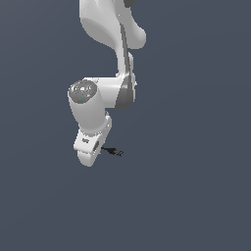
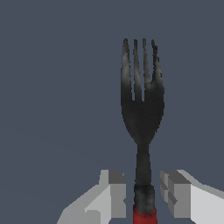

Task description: Pick up the object and move it to a goal position.

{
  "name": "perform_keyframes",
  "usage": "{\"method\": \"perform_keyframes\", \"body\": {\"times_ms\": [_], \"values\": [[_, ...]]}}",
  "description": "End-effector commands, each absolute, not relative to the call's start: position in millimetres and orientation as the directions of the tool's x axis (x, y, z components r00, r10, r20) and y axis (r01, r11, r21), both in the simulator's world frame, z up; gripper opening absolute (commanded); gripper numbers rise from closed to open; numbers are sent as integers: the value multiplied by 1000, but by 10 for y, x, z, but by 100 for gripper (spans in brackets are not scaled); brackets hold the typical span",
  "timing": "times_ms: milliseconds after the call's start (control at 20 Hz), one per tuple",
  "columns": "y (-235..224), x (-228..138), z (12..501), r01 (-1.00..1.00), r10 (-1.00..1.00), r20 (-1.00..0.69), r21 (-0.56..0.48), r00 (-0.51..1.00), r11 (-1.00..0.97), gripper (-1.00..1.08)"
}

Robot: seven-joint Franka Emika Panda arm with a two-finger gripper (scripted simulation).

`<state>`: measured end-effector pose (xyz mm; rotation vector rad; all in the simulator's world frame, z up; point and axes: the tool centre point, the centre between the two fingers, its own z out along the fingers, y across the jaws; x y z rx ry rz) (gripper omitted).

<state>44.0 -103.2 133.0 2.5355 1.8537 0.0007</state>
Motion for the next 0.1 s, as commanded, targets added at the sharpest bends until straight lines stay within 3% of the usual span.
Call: {"method": "perform_keyframes", "body": {"times_ms": [0, 50], "values": [[-1006, 447, 1311, 953, 953, 0, 0, 302, -302, -100], [-1003, 448, 1308, 953, 953, 0, 0, 302, -302, -100]]}}
